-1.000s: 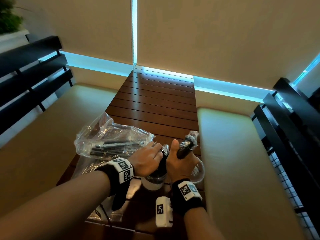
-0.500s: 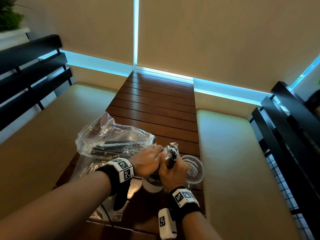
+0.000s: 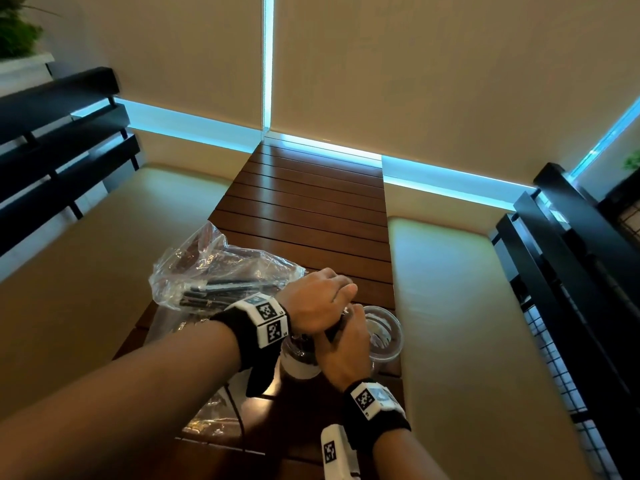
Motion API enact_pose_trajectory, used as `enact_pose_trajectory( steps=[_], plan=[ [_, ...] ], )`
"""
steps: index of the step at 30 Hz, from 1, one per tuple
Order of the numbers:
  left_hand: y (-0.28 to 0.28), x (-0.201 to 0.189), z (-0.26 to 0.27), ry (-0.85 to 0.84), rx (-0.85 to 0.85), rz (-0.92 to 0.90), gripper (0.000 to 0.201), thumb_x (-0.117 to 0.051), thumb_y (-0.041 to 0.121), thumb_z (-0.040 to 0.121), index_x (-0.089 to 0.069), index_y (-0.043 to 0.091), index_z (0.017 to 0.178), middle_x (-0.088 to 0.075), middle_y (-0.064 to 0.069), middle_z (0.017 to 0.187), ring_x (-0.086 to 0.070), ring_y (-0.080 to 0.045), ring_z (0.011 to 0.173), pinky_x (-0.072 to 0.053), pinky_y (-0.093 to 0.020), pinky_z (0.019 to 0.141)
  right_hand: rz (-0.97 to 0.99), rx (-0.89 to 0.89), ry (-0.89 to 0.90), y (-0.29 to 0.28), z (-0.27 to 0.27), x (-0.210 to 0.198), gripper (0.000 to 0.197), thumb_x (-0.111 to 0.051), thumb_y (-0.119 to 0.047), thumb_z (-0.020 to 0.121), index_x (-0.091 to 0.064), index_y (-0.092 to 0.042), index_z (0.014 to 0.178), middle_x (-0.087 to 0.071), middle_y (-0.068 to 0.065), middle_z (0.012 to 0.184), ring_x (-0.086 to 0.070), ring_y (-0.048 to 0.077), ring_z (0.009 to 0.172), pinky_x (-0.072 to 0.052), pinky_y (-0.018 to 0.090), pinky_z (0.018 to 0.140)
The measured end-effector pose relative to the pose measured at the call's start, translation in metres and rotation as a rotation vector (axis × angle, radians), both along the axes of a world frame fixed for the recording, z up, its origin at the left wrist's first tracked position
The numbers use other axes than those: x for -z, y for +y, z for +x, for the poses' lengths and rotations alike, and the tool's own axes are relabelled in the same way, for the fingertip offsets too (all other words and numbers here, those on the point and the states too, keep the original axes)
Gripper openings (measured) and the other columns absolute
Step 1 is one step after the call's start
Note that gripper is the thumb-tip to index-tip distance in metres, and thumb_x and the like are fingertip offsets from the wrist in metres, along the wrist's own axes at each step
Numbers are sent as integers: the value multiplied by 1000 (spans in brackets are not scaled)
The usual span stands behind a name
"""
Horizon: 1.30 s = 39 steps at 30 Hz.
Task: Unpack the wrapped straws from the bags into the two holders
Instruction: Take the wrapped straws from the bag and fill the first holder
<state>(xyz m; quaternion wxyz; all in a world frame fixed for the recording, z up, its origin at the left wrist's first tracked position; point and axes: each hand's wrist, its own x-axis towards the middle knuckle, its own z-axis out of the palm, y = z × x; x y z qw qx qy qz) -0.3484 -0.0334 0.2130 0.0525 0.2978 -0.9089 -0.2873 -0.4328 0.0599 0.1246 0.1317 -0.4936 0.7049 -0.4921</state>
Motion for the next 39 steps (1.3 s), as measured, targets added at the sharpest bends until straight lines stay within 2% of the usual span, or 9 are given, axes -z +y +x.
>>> enact_pose_trajectory(
  steps=[4,12,18,22,29,33,35,37,39],
  plan=[
    [2,22,5,-105,11,-138,53,-17,50,102,-51,27,136,-56,-4,134,-54,-20,120,-47,-46,100,10,-56,-90,16,-7,5,66,-76,-41,73,-40,-28,126,-52,-6,121,-57,9,108,-53,25,85],
    [-4,12,-7,-172,-27,159,98,0,86,80,-42,24,145,-48,-6,146,-47,-24,132,-38,-49,109,174,-106,120,17,1,7,38,-43,-40,97,-46,-21,129,-40,-4,120,-54,11,98,-55,34,84],
    [8,36,-3,-227,-28,-321,64,-17,63,97,-29,27,150,-52,-8,137,-52,-26,121,-50,-47,93,147,-136,24,18,11,4,42,-56,-24,85,-48,-20,126,-36,-8,120,-54,4,100,-54,29,88],
    [-1,28,-3,-226,-23,-114,78,-8,74,91,-24,29,152,-42,-8,146,-47,-28,130,-45,-50,101,145,-139,24,20,10,2,48,-56,-21,83,-45,-20,129,-35,-10,124,-49,-2,106,-46,16,93],
    [7,41,0,-208,-37,-424,56,-16,57,101,-46,22,132,-61,-7,115,-59,-24,100,-43,-35,74,288,-112,-22,13,17,4,54,-57,-30,77,-39,-24,128,-35,-6,126,-58,9,97,-56,33,85],
    [-2,29,7,-237,24,-207,83,-8,79,87,-26,28,150,-47,-9,141,-53,-28,121,-47,-45,94,260,-90,13,15,23,0,79,-62,-31,83,-25,-22,152,-19,-11,152,-42,-3,128,-42,23,103],
    [-6,16,16,-87,-16,-22,95,-3,87,78,-19,30,153,-37,-4,149,-49,-25,128,-46,-49,101,172,-34,61,17,27,-11,83,-66,-23,80,-24,-21,152,-26,-10,144,-41,-15,120,-52,28,97],
    [-21,8,32,91,-165,19,88,-10,82,85,-27,26,150,-36,-3,149,-51,-23,127,-46,-48,102,52,66,119,19,30,-26,85,-66,-19,72,-28,-24,148,-33,-7,135,-55,3,104,-60,31,74],
    [-49,3,59,159,-406,-123,65,-31,66,95,-40,21,142,-40,-6,143,-52,-23,122,-46,-47,101,-76,125,194,15,33,-40,75,-64,-18,66,-40,-22,138,-36,-7,131,-54,15,104,-59,34,75]
  ],
)
